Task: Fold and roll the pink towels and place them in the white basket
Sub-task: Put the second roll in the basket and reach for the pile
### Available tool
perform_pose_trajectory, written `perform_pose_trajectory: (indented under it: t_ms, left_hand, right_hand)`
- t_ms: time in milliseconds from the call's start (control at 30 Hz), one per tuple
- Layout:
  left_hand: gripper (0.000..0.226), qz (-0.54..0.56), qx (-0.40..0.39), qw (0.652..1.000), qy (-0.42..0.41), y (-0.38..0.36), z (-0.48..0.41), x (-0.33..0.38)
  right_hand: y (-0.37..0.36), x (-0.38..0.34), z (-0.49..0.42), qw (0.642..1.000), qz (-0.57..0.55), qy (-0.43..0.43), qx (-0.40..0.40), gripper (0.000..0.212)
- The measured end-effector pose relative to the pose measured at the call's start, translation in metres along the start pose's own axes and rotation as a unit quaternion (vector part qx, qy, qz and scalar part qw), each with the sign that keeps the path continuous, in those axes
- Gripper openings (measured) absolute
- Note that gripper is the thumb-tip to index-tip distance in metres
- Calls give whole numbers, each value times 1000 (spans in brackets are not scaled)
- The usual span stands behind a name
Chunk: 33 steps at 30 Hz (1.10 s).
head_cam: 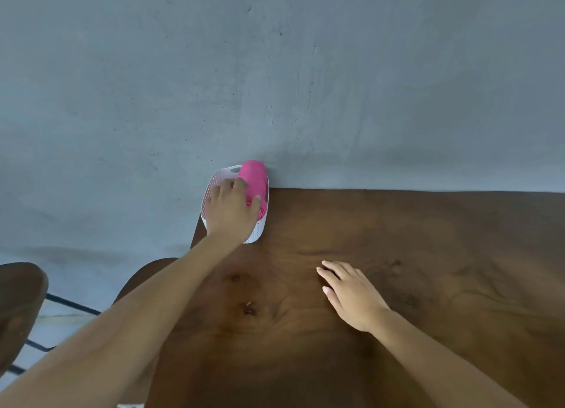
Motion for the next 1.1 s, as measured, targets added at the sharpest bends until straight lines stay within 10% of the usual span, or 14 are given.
perform_pose_trajectory:
  t_ms: [167,1100]
  left_hand:
    - [18,36,20,988,-146,3,58,13]
    - [15,75,-229,933,-268,-125,282,200]
  right_hand:
    - [13,-8,10,994,-72,-82,-22,47]
    - [11,83,323,905,-166,-374,116,50]
Point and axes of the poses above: each hand's wrist, its own z-axis away from the middle knuckle, its own y-axis out of the back of the hand, x = y × z, the point moved 3 cm from there along -z, towards the middle knuckle
